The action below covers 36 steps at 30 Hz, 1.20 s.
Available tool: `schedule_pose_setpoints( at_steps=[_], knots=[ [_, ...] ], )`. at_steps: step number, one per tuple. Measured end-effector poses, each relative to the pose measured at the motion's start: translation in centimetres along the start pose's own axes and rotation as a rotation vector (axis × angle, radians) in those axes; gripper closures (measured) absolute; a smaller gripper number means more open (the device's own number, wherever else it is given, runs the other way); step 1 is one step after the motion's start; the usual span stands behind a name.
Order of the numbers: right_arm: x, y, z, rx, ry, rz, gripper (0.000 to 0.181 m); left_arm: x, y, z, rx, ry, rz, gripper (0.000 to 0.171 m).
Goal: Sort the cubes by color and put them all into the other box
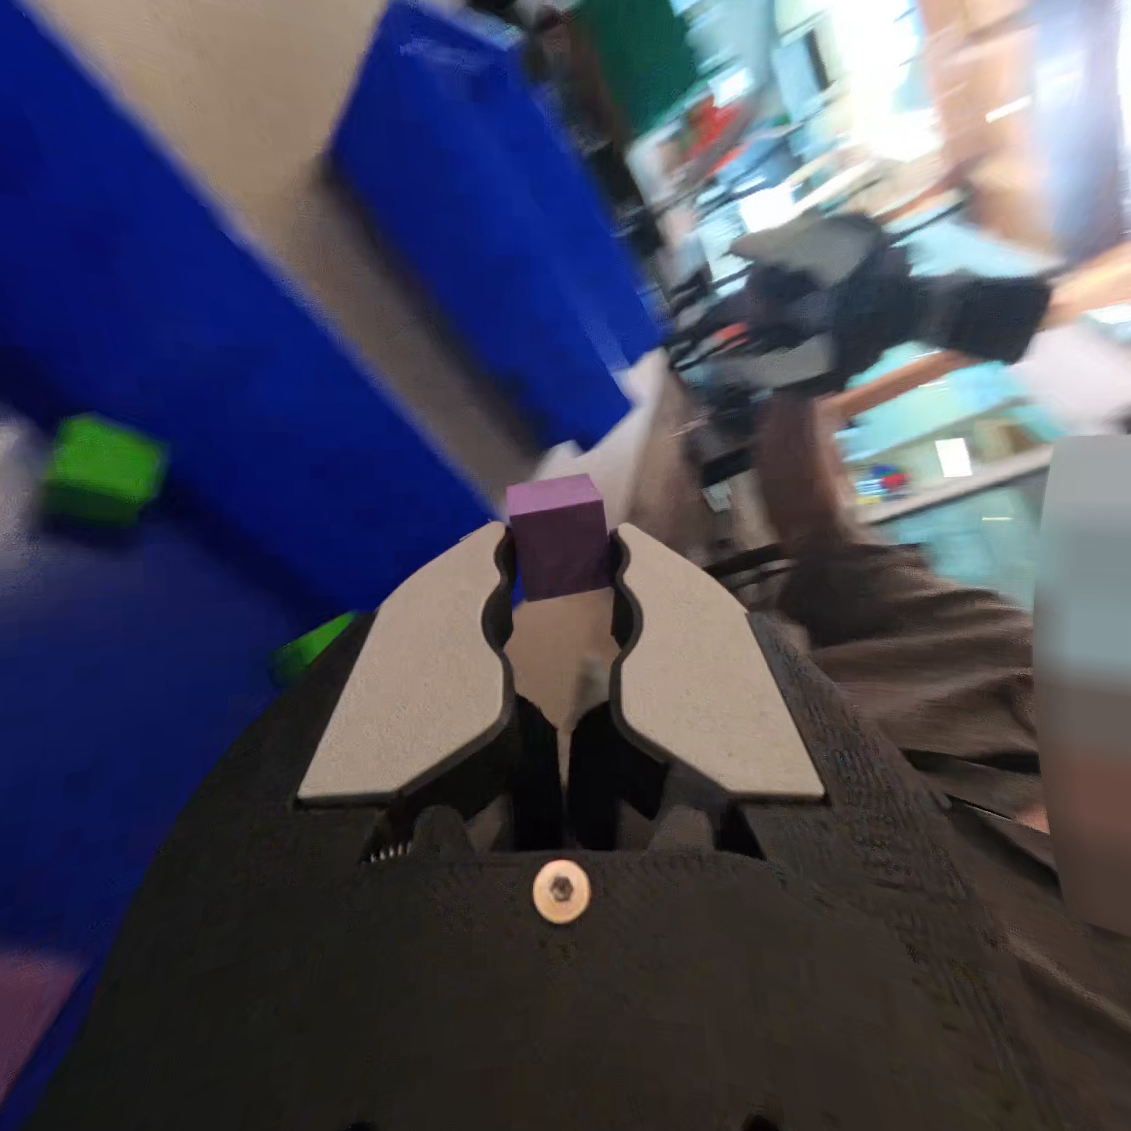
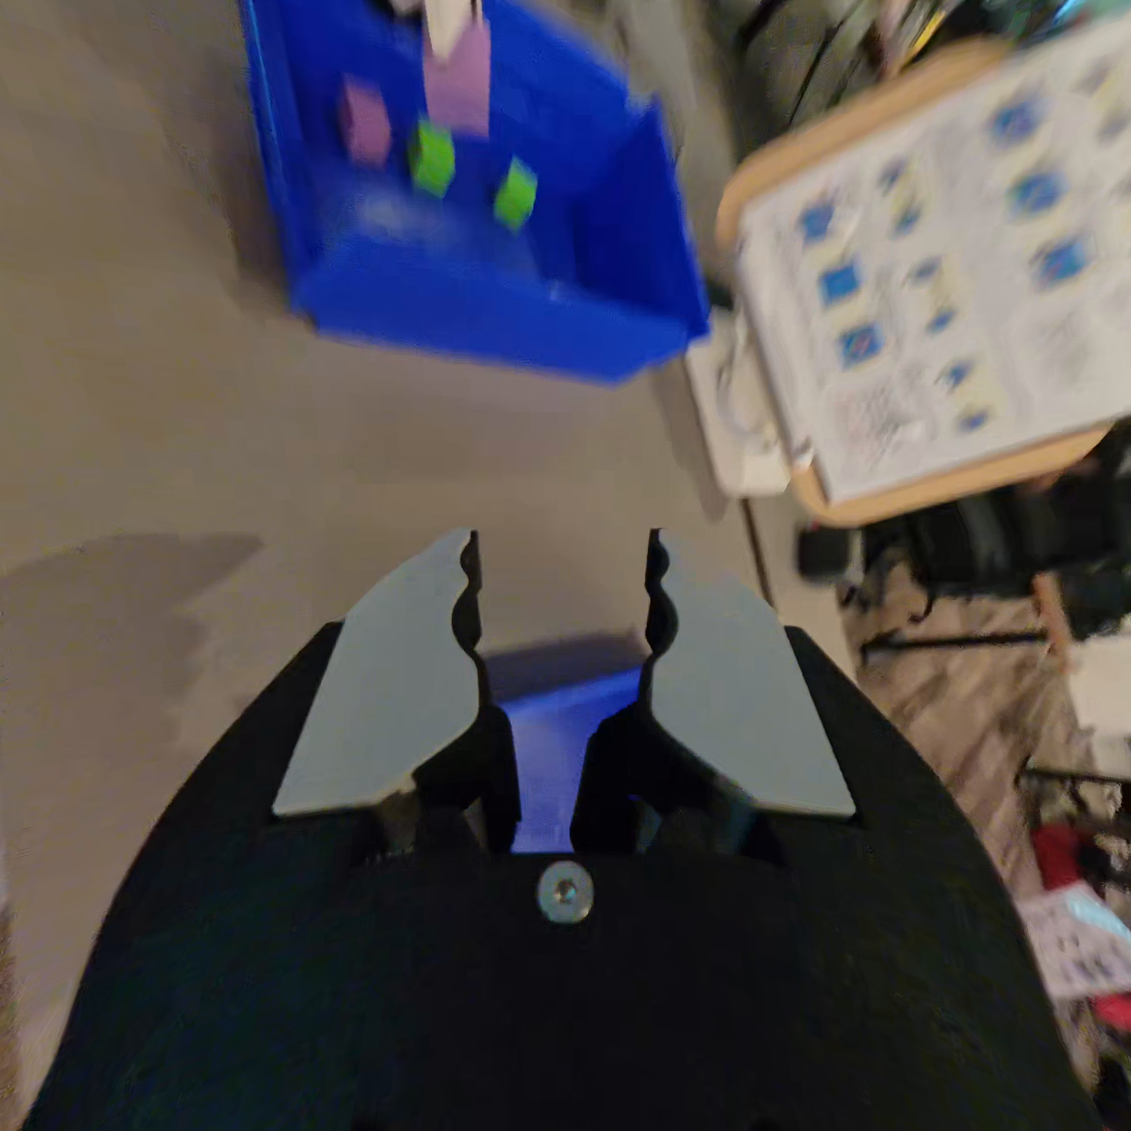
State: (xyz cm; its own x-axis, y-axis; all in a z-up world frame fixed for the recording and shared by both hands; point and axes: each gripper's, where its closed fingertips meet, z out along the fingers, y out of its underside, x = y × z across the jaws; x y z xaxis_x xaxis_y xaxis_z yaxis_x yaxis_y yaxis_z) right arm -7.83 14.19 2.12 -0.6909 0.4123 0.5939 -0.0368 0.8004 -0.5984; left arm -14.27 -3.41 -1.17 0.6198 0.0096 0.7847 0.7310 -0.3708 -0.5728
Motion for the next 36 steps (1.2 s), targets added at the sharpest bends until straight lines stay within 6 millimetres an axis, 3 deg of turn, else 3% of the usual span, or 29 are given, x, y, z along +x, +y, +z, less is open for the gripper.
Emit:
schedule_pose_setpoints(
  at_steps=[5,10,16,17,21,23,25,28,30,32,34,36],
  knots=[
    [-1.8,-9.8,2.4,0.330,0.061,0.017,0.135,6.5,-0.7,0.2,0.076,0.353,0.003,0.143],
    [-3.5,-14.8,5.1,0.449,-0.001,0.060,0.136,10.2,-0.4,0.9,0.074,0.464,0.053,0.142],
    [-4.1,-17.5,5.3,0.520,-0.002,0.048,0.145,11.7,0.1,1.1,0.055,0.470,0.098,0.142],
    [-4.1,-17.6,5.3,0.513,0.011,0.036,0.152,11.9,0.1,1.1,0.052,0.479,0.098,0.142],
    [-3.9,-17.4,4.9,0.472,0.020,-0.012,0.153,12.2,-0.1,1.3,0.069,0.500,0.089,0.142],
    [-3.5,-16.8,4.3,0.434,0.029,-0.040,0.153,12.5,-0.6,1.0,0.101,0.529,0.073,0.133],
    [-2.7,-15.1,3.3,0.364,0.030,-0.065,0.153,12.2,-1.4,0.2,0.154,0.496,0.083,0.126],
    [-0.1,-9.1,1.4,0.133,0.004,-0.076,0.153,10.6,-2.5,-1.4,0.231,0.327,0.146,0.127],
    [1.2,-2.7,0.0,-0.081,-0.074,-0.032,0.153,10.3,-2.9,-2.7,0.259,0.259,0.179,0.128],
    [1.6,5.5,-1.4,-0.342,-0.163,0.020,0.153,10.6,-3.2,-3.8,0.283,0.236,0.206,0.131],
    [0.4,13.0,-2.9,-0.559,-0.290,0.104,0.153,10.8,-3.3,-4.4,0.288,0.217,0.228,0.133],
    [-1.2,19.1,-4.2,-0.755,-0.390,0.155,0.153,10.8,-3.2,-4.5,0.280,0.198,0.244,0.134]
  ],
)
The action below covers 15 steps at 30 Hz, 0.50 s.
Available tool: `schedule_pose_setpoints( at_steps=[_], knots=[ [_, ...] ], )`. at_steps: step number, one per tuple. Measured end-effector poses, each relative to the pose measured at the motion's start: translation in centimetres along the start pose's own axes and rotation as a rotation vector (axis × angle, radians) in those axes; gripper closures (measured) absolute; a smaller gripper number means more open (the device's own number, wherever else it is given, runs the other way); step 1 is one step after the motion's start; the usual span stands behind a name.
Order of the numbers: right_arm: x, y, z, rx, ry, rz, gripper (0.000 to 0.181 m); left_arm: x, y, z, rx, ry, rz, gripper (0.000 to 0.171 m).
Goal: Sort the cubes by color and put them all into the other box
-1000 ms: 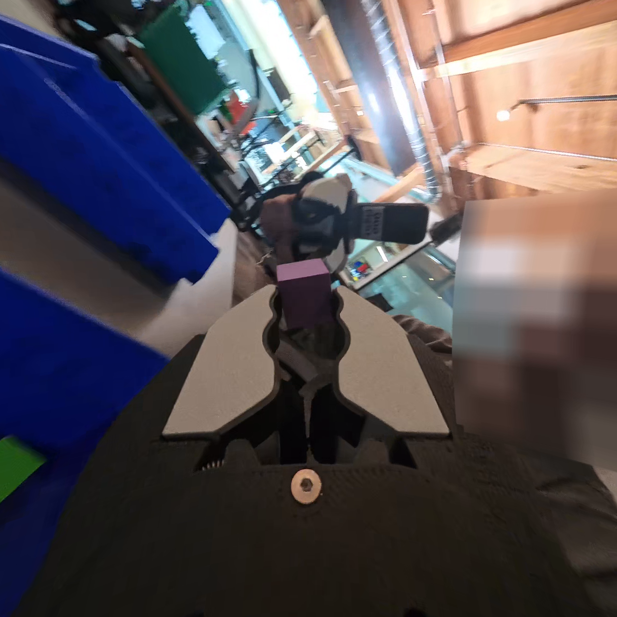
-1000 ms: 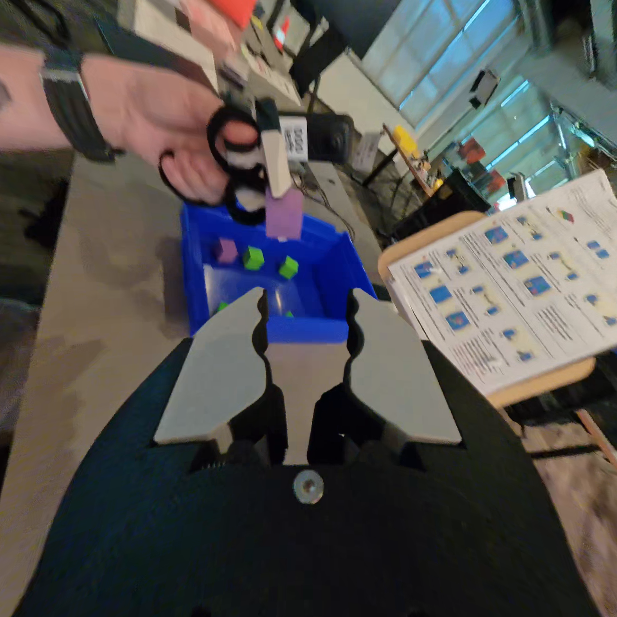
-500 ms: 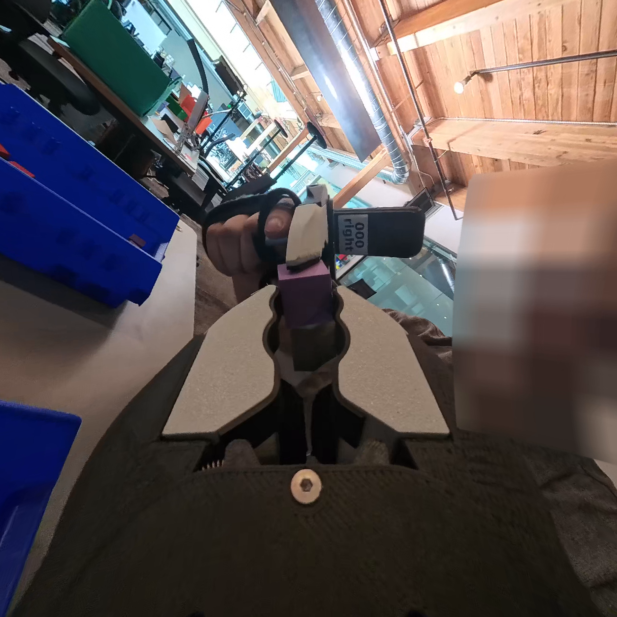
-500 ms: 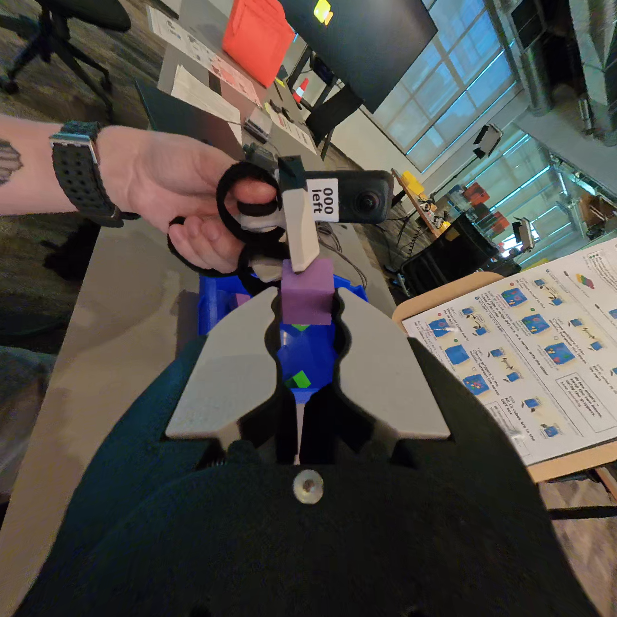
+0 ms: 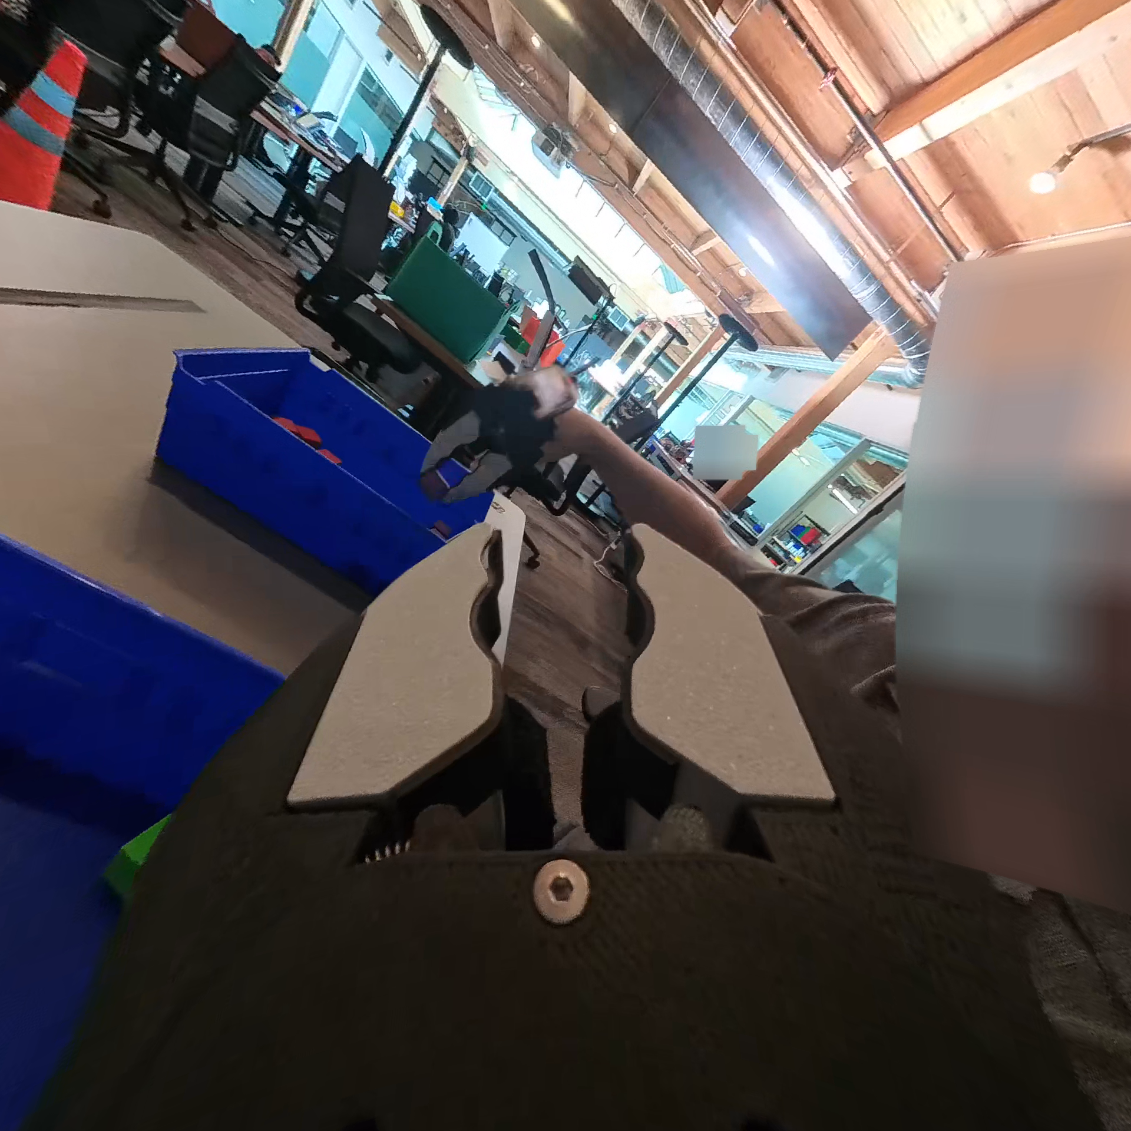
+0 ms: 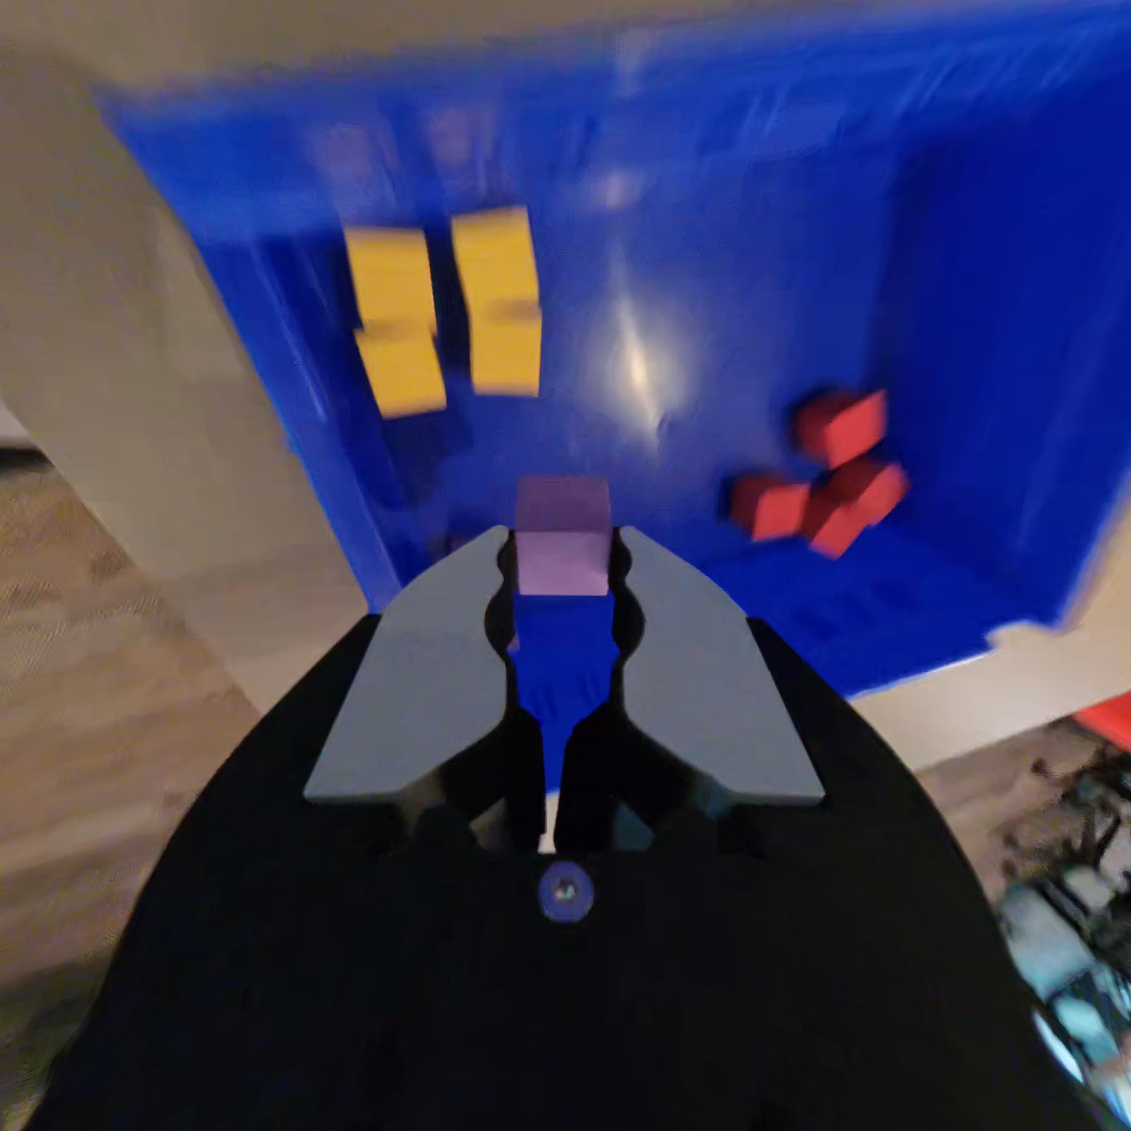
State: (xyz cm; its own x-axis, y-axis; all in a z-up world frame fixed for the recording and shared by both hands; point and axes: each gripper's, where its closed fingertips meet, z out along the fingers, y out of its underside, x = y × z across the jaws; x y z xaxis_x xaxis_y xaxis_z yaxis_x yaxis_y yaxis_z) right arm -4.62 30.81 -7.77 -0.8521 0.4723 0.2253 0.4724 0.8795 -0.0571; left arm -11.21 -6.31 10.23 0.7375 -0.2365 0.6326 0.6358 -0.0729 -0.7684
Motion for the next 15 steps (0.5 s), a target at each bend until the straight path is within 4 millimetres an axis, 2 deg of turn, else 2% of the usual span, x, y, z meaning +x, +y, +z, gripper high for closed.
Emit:
schedule_pose_setpoints(
  at_steps=[2,4,8,15],
  knots=[
    [0.3,3.9,2.4,-0.169,-0.018,-0.005,0.152,-0.6,0.2,0.0,-0.018,-0.036,0.007,0.135],
    [0.4,5.7,3.6,-0.246,-0.039,-0.013,0.152,-1.9,0.8,-0.2,-0.051,-0.110,0.006,0.135],
    [0.2,6.9,4.9,-0.348,-0.092,-0.049,0.152,-4.5,2.0,-0.7,-0.124,-0.257,0.002,0.134],
    [-0.7,8.2,6.4,-0.475,-0.218,-0.034,0.152,-4.7,2.4,-0.8,-0.163,-0.298,0.024,0.132]
  ],
)
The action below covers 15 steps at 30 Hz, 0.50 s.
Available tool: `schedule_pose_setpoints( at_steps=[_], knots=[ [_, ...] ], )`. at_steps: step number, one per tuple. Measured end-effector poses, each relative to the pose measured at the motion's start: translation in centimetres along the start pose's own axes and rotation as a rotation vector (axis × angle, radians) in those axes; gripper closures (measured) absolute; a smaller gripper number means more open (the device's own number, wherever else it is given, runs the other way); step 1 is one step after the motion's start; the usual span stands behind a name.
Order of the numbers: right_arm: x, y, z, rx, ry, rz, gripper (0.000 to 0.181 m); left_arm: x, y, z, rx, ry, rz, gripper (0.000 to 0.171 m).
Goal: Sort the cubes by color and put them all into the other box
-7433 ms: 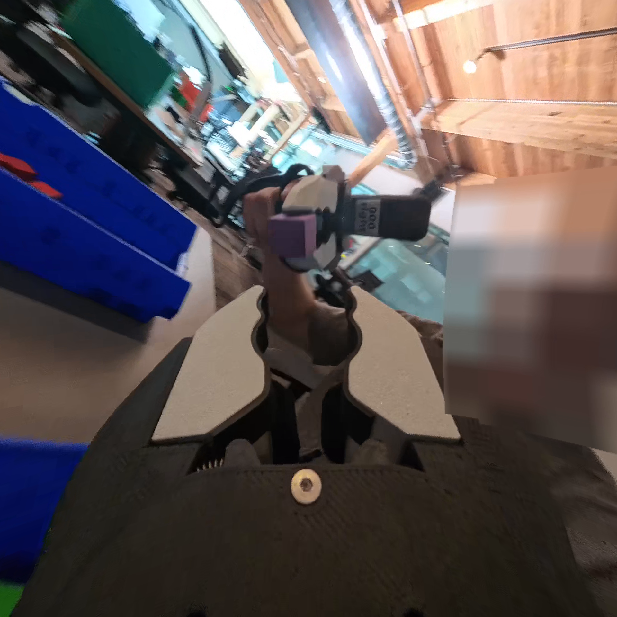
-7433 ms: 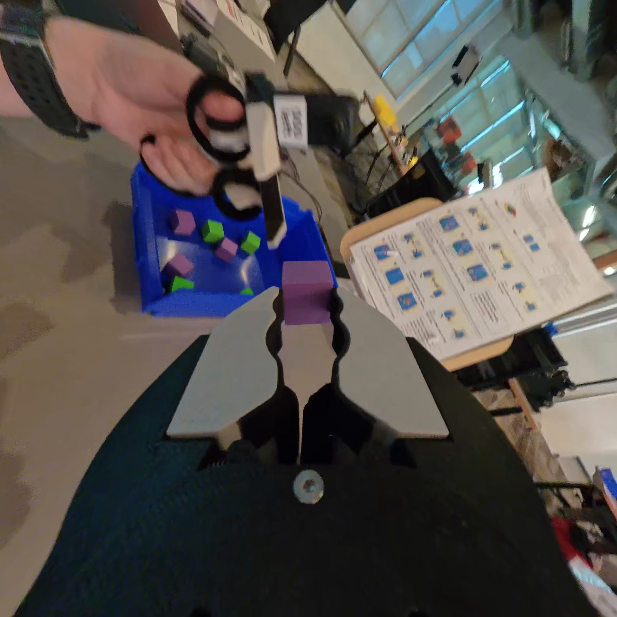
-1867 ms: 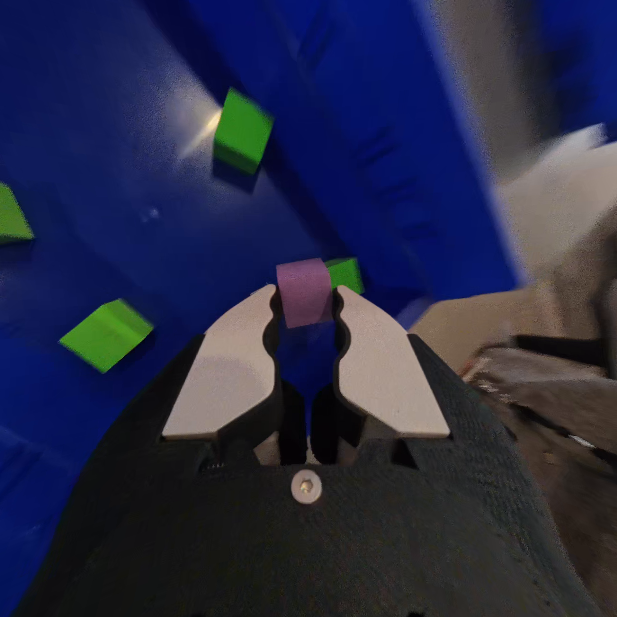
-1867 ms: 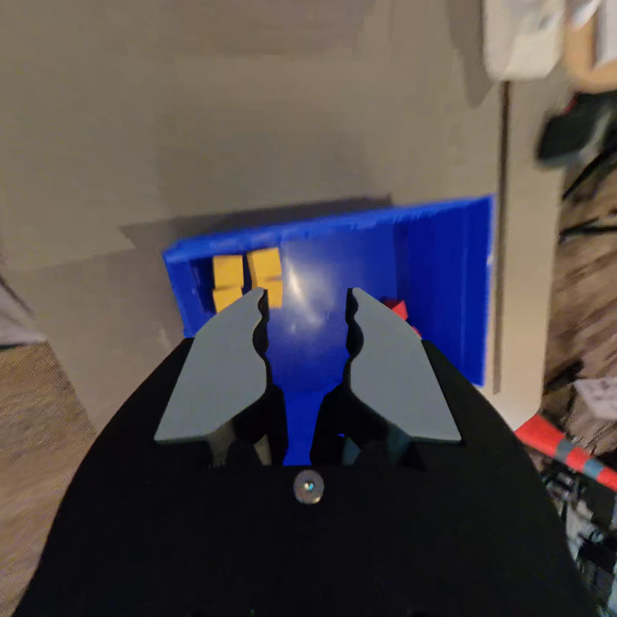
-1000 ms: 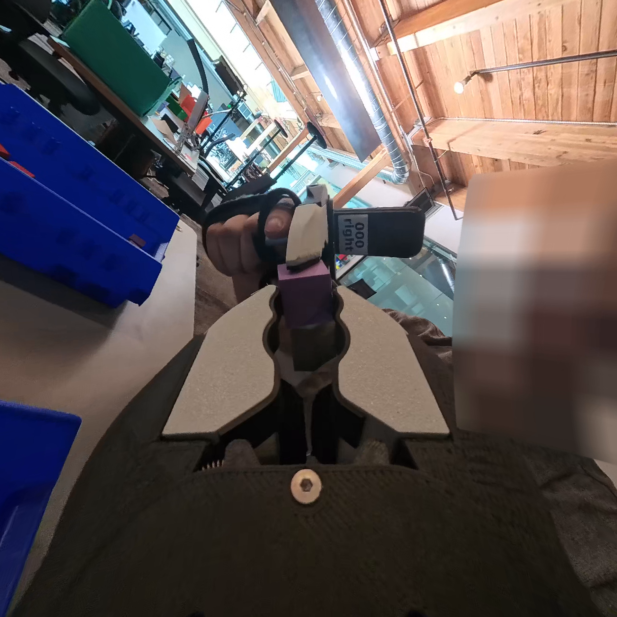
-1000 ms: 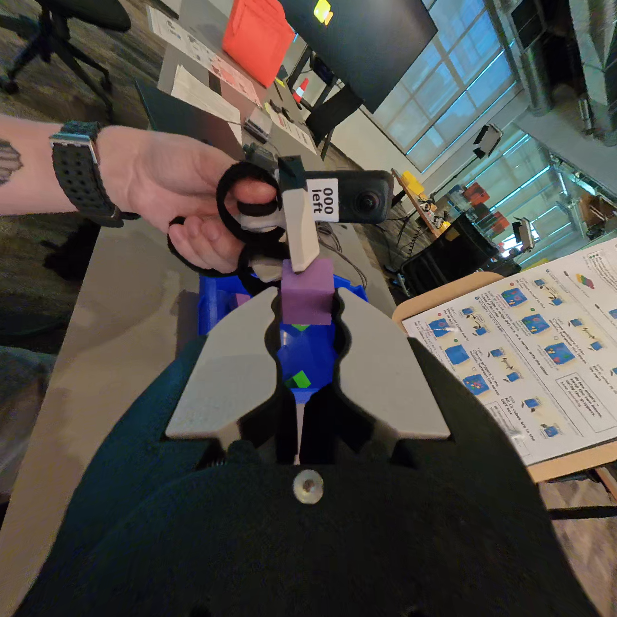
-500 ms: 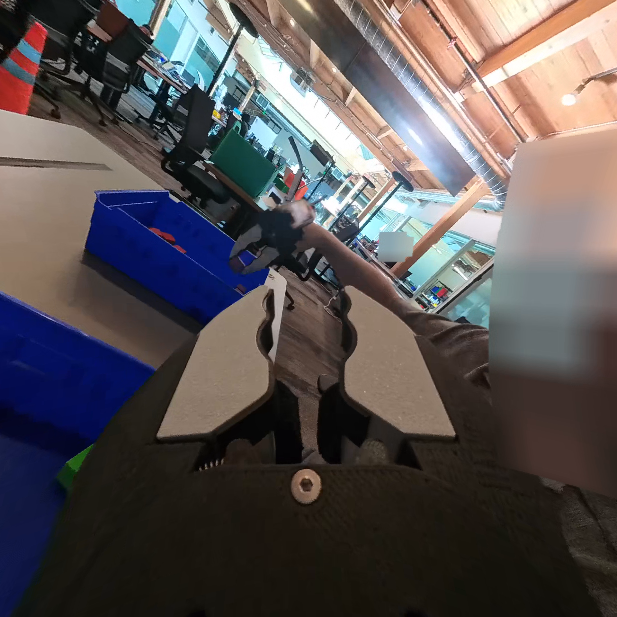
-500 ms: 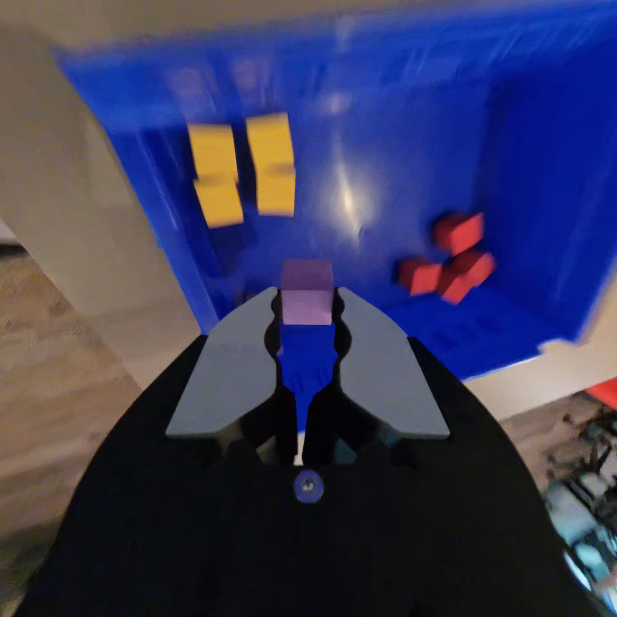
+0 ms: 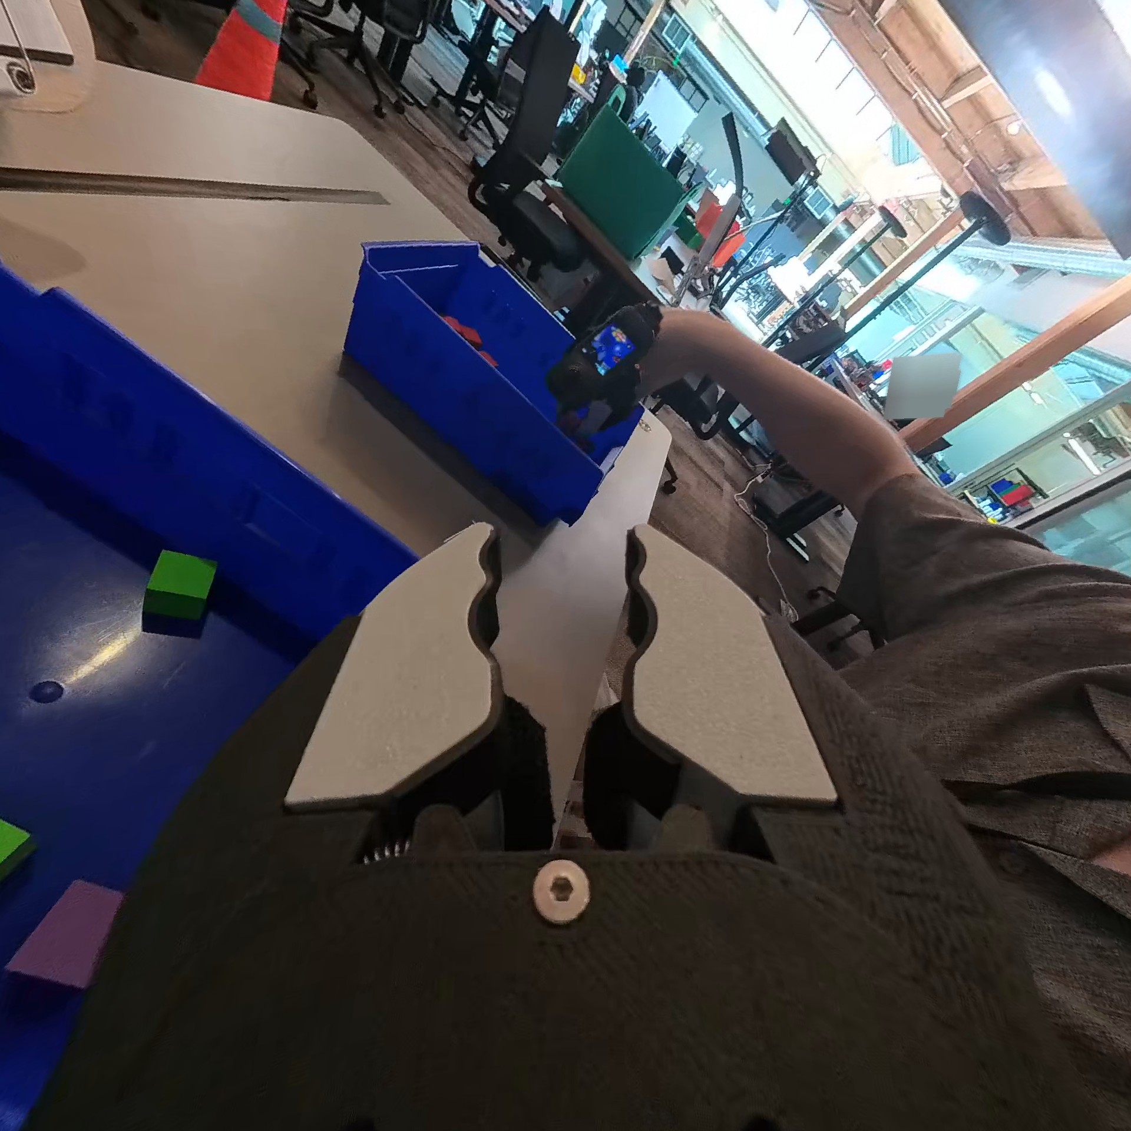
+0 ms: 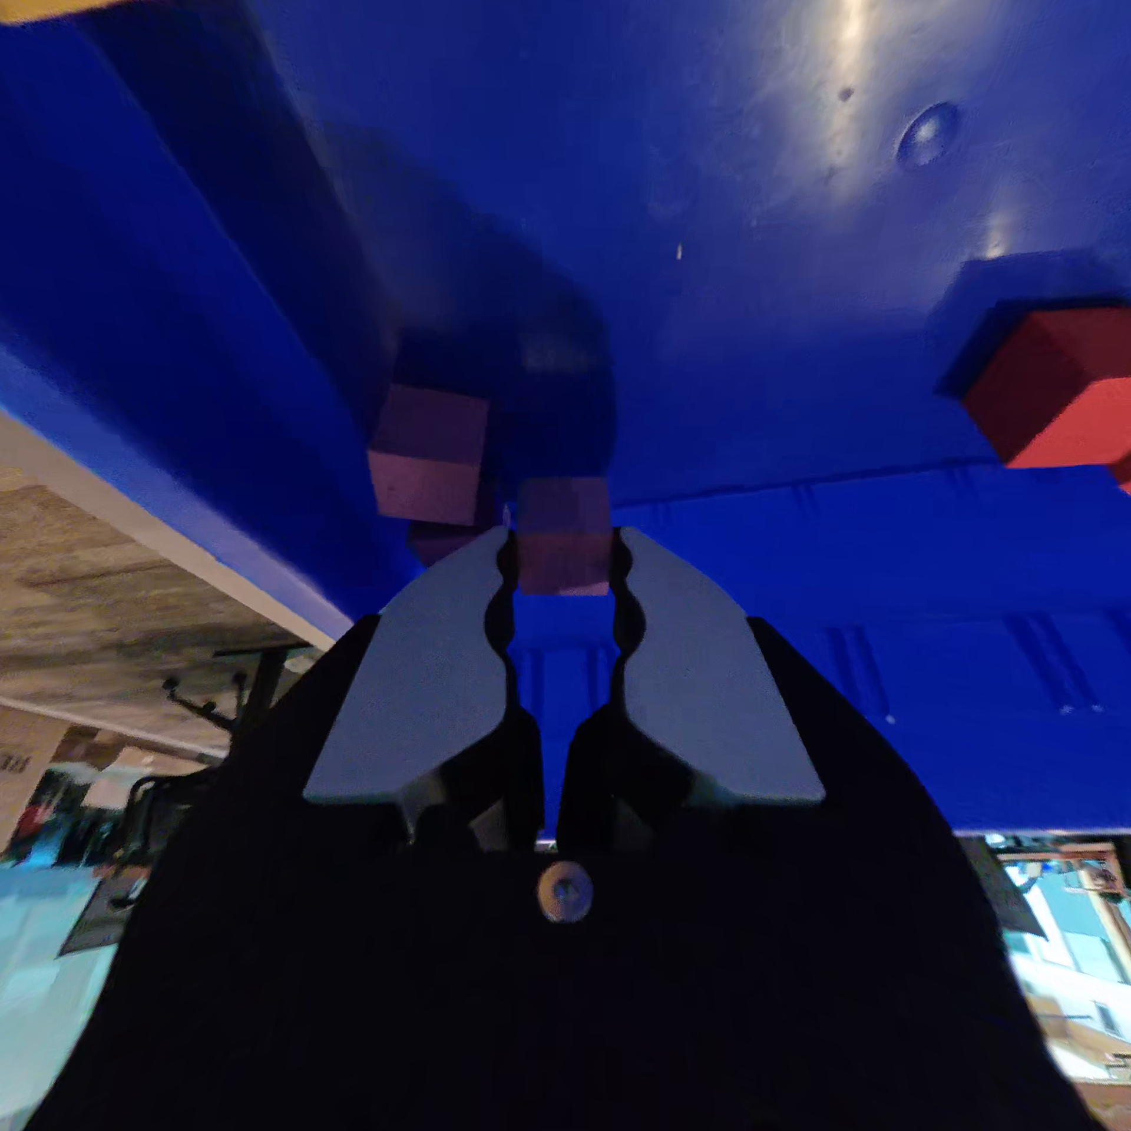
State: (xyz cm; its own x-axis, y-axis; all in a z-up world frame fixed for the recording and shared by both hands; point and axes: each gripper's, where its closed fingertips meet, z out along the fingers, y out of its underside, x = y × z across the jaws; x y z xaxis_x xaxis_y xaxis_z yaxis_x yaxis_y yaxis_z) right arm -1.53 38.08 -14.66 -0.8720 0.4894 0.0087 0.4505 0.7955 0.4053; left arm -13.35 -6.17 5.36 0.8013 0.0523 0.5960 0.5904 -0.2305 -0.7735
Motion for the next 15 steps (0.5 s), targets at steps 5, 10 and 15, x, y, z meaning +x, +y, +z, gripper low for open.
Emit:
schedule_pose_setpoints(
  at_steps=[5,10,15],
  knots=[
    [0.0,0.1,-0.2,-0.011,-0.047,0.071,0.138,0.0,0.0,-0.4,-0.003,-0.010,0.005,0.132],
    [0.6,0.6,-3.0,0.019,0.029,0.095,0.138,-1.8,0.5,-0.7,-0.052,-0.130,0.015,0.132],
    [1.4,-0.3,-9.1,0.178,0.283,0.104,0.143,-7.8,4.2,-2.2,-0.354,-0.541,0.038,0.132]
  ],
)
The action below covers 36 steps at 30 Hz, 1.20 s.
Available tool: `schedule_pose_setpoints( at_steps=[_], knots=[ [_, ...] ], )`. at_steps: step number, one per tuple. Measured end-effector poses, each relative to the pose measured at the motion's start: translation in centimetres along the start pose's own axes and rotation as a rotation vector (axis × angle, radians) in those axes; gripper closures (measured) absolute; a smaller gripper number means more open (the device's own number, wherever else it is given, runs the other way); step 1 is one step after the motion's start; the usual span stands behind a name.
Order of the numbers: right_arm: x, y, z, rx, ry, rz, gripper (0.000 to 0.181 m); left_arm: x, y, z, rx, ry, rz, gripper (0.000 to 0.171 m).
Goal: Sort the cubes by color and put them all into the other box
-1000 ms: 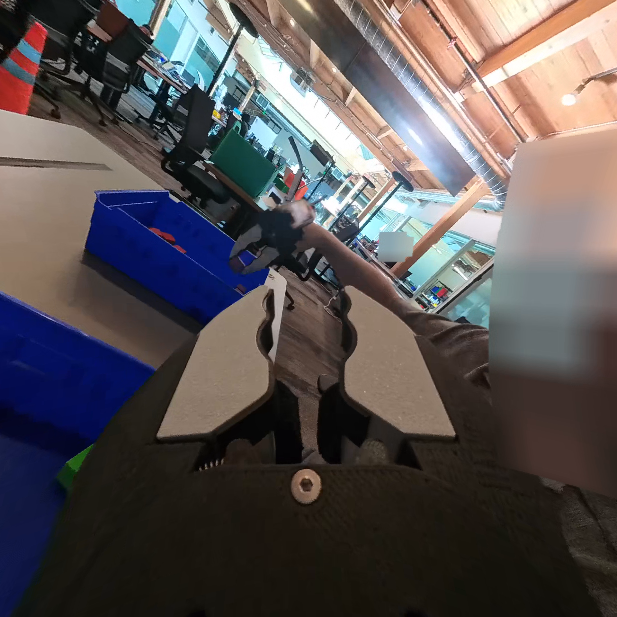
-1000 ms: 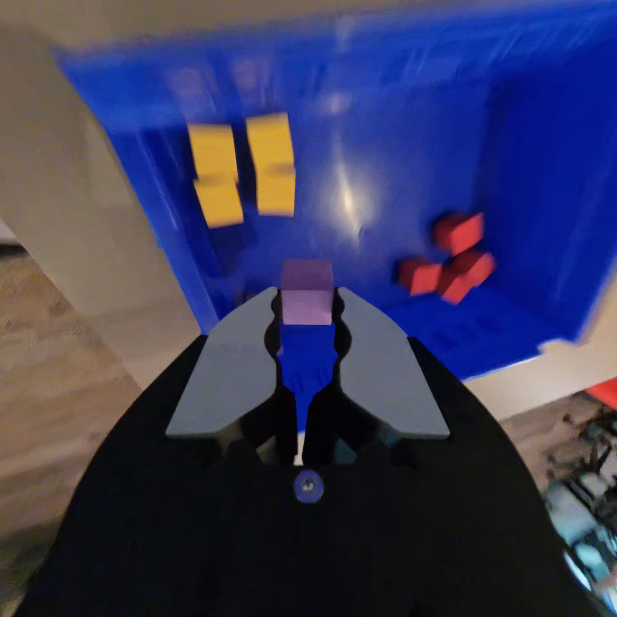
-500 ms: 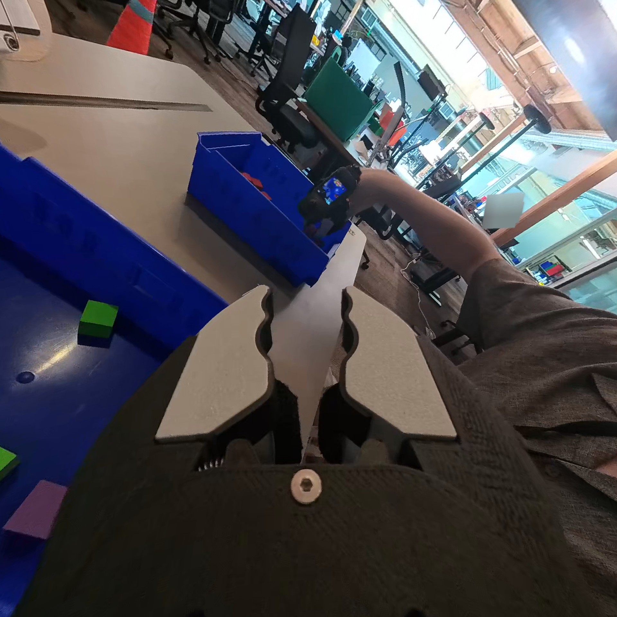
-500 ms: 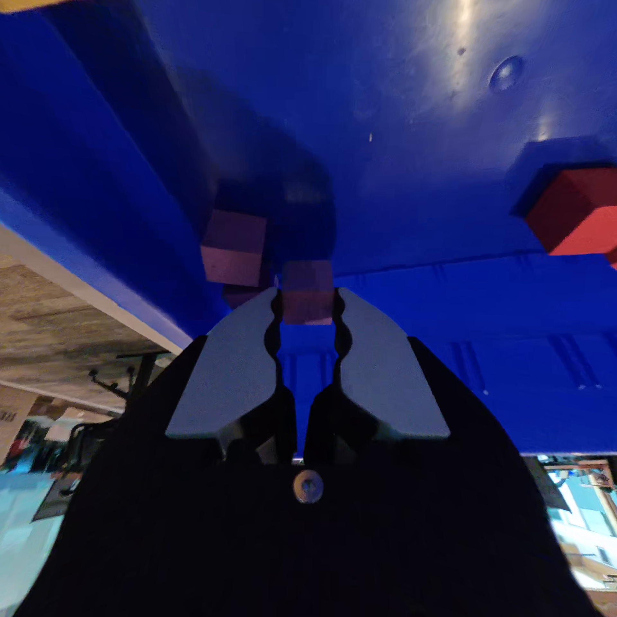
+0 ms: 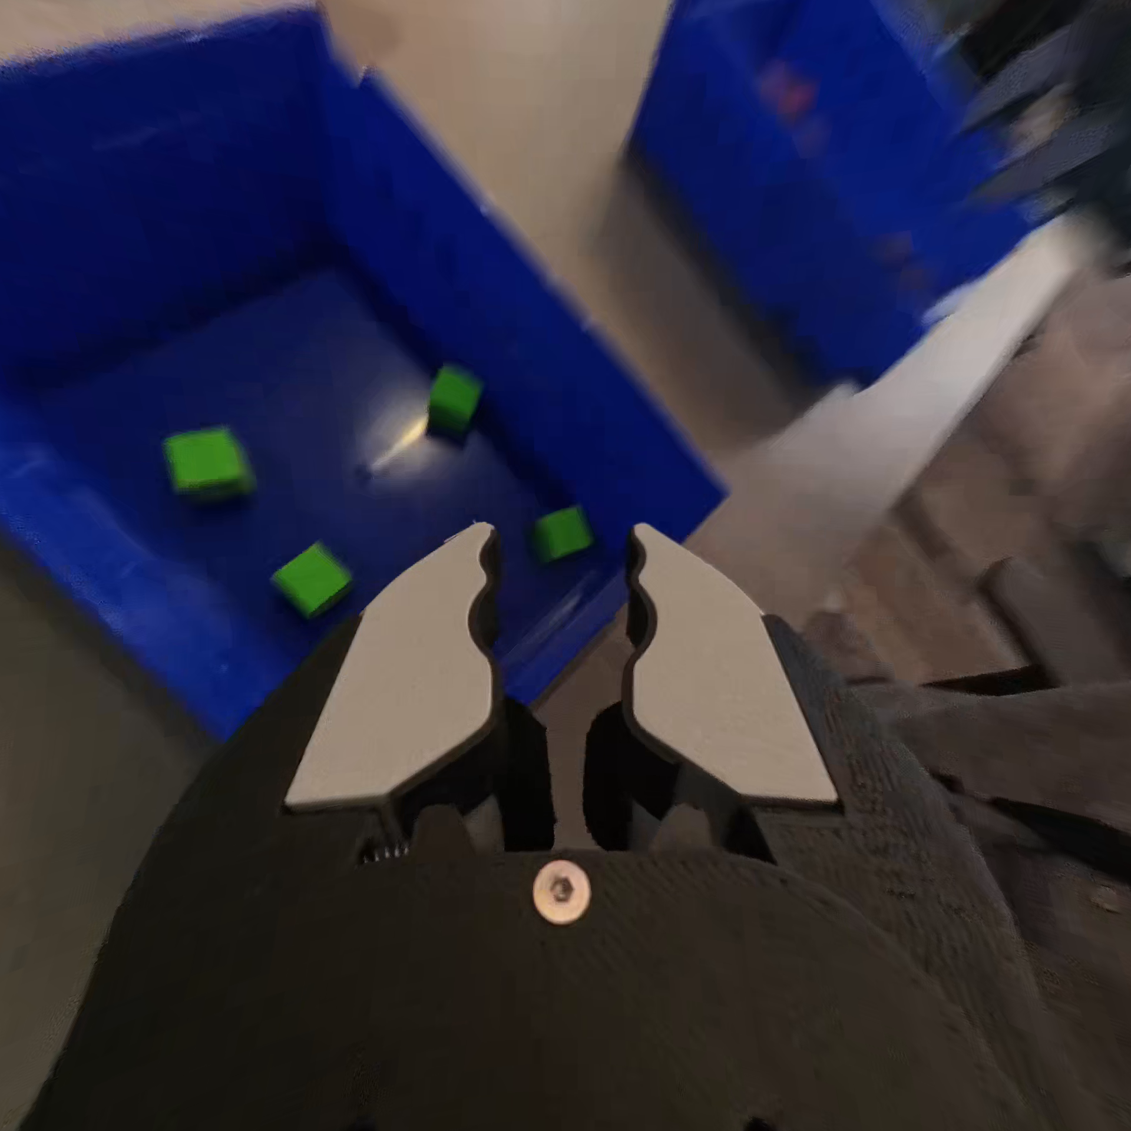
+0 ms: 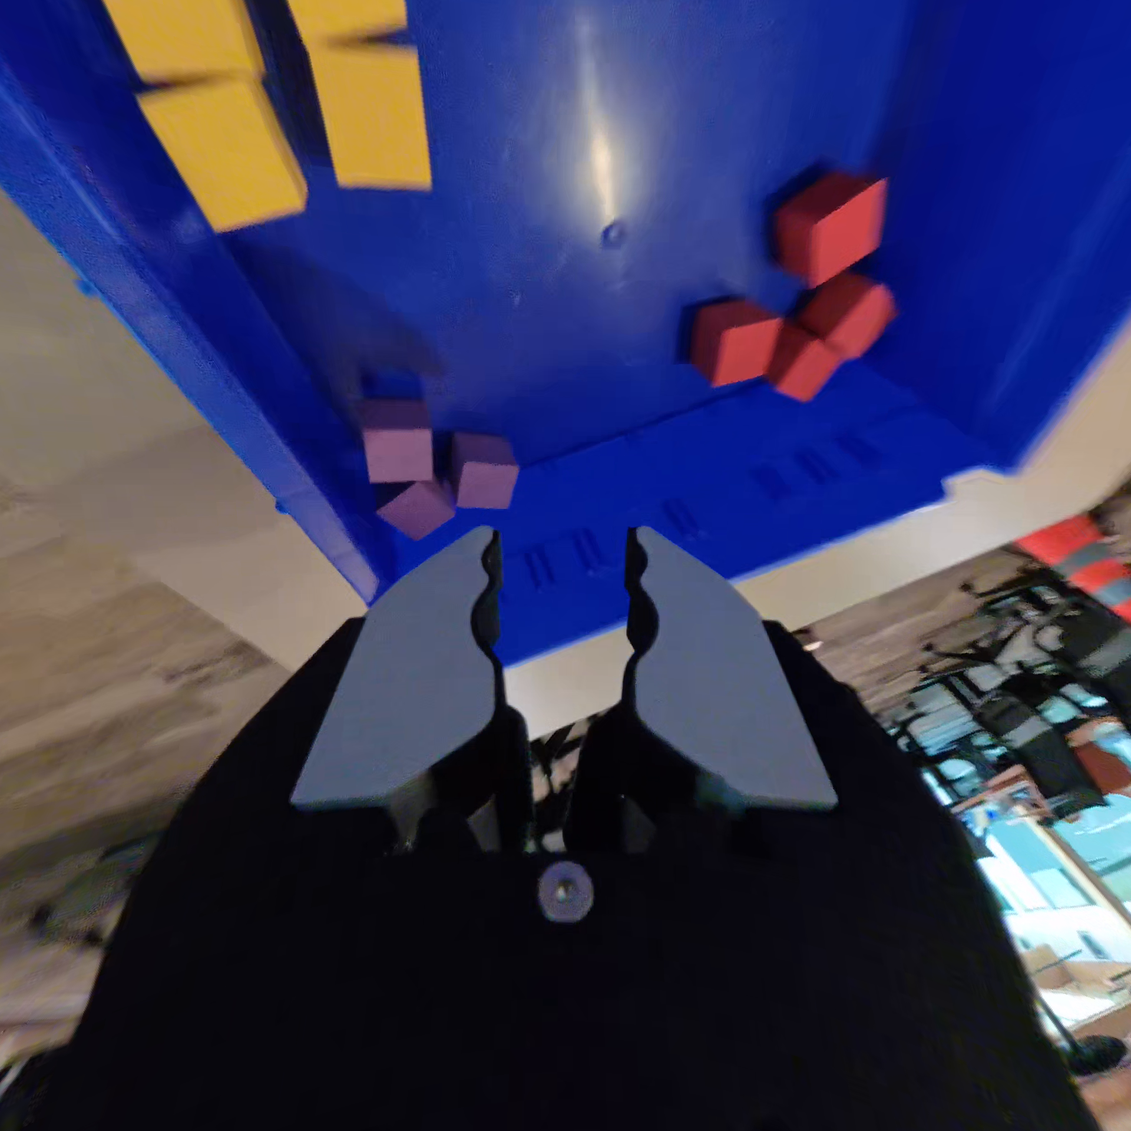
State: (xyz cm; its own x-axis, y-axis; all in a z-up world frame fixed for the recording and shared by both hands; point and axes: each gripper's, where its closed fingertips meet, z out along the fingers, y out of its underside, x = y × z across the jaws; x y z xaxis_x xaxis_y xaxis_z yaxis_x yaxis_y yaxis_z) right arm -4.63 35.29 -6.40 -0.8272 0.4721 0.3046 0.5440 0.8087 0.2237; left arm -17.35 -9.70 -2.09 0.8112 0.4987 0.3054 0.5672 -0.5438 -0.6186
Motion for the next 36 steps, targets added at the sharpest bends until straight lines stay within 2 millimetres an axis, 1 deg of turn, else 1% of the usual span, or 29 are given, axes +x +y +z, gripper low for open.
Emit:
schedule_pose_setpoints(
  at_steps=[2,4,6,7,9,13,15,20,23,27,28,30,32,34,35,36],
  knots=[
    [0.0,-1.8,-2.1,0.121,0.071,-0.014,0.148,-2.1,2.1,1.4,-0.179,-0.137,0.013,0.132],
    [-0.4,-3.4,-3.4,0.214,0.121,-0.033,0.150,-3.8,4.4,2.8,-0.366,-0.223,0.011,0.132],
    [-0.9,-4.4,-3.6,0.253,0.154,-0.066,0.151,-5.2,6.0,3.6,-0.518,-0.295,0.084,0.132],
    [-1.3,-4.7,-3.5,0.262,0.158,-0.086,0.150,-6.2,6.7,3.7,-0.596,-0.345,0.148,0.134],
    [-1.7,-5.0,-3.1,0.269,0.171,-0.111,0.149,-7.7,7.3,3.4,-0.727,-0.414,0.317,0.134],
    [-2.1,-5.2,-2.8,0.321,0.162,-0.101,0.150,-7.7,8.1,3.4,-0.871,-0.330,0.575,0.137],
    [-2.1,-5.2,-2.8,0.344,0.161,-0.088,0.150,-8.1,8.7,3.3,-0.936,-0.318,0.680,0.135],
    [-2.3,-5.2,-2.8,0.358,0.174,-0.083,0.150,-9.1,9.9,3.7,-1.021,-0.301,0.751,0.130],
    [-2.6,-5.6,-3.4,0.377,0.190,-0.091,0.151,-9.9,10.3,3.9,-1.060,-0.318,0.765,0.127],
    [-2.9,-6.2,-4.2,0.395,0.204,-0.097,0.152,-10.4,11.0,4.7,-1.121,-0.325,0.781,0.126],
    [-3.0,-6.3,-4.4,0.400,0.209,-0.096,0.152,-10.4,11.3,4.8,-1.144,-0.315,0.774,0.127],
    [-3.2,-6.8,-4.9,0.427,0.222,-0.096,0.153,-10.3,11.4,4.8,-1.173,-0.306,0.757,0.142],
    [-3.6,-7.5,-5.7,0.472,0.246,-0.099,0.154,-10.4,11.5,4.7,-1.179,-0.296,0.745,0.142],
    [-3.9,-8.6,-6.9,0.547,0.282,-0.100,0.155,-10.1,11.3,4.6,-1.151,-0.249,0.724,0.142],
    [-4.0,-9.3,-7.7,0.599,0.305,-0.099,0.156,-9.5,10.7,4.8,-1.081,-0.207,0.698,0.142],
    [-4.4,-10.2,-8.6,0.672,0.325,-0.098,0.156,-8.3,9.9,5.1,-0.979,-0.135,0.645,0.142]
  ],
)
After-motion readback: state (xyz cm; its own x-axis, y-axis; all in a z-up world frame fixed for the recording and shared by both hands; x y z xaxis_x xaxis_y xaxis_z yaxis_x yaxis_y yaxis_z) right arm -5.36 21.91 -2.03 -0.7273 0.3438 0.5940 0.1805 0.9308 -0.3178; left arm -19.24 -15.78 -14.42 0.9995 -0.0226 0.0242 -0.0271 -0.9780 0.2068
